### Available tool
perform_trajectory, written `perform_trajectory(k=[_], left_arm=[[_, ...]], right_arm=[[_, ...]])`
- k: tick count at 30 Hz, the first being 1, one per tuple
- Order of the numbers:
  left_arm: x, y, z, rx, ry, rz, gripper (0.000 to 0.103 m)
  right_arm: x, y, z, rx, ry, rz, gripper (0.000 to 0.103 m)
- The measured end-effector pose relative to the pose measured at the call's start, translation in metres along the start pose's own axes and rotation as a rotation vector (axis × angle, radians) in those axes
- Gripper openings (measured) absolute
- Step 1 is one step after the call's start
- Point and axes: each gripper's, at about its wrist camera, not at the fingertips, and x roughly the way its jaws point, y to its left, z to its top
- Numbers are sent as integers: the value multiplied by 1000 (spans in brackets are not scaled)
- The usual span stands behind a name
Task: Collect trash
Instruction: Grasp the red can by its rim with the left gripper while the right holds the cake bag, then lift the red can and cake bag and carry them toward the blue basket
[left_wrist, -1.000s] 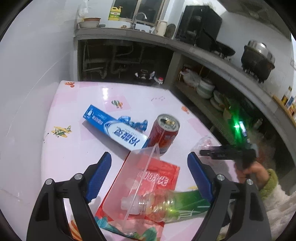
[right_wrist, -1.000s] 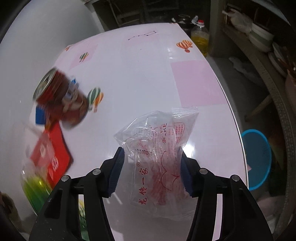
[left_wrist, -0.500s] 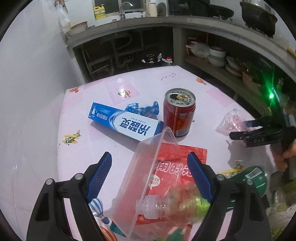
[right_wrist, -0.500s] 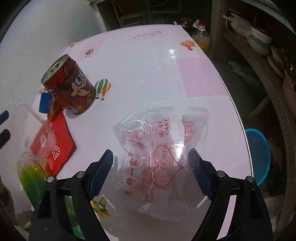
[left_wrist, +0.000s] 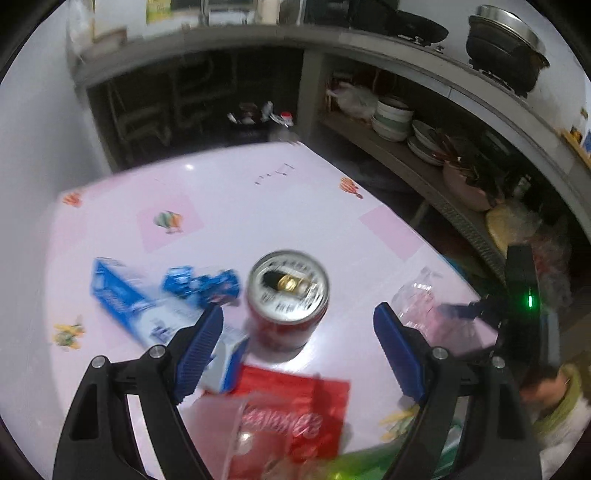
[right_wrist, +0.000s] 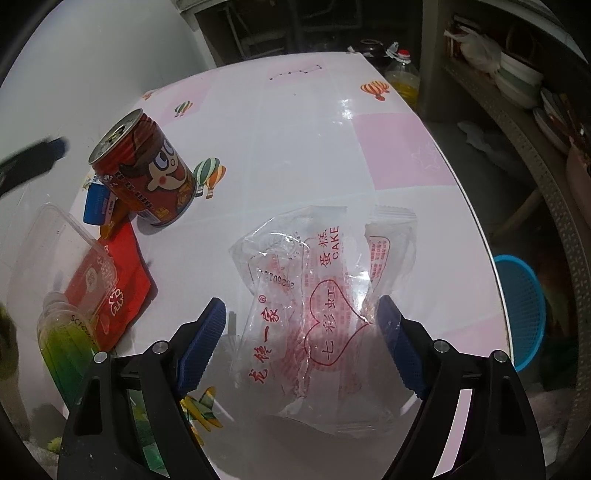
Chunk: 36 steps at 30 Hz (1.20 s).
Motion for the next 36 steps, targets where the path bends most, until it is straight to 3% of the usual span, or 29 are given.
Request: perform_trajectory(k=[6,9,16,23,30,36], left_arm=[[40,-7,17,44,86,102,81],[50,-12,16,73,104,118,80],[56,-7,12,47,119,130,65],[53,-6,6,34,97,131,64],[39,-4,3,10,47,115,64],[21,-6,4,-5,-7,105,64]], right_arm=[[-1,-3,-3,3,-9,13,80],[-3,-4,-3,9,-14,17,80],[-8,-4,-2,4,-41,18,80],[-6,-4,-2,1,-37,12,79],[-4,-5,-2,6,-26,11,62],[-5,-4,-3,1,-26,10,59]])
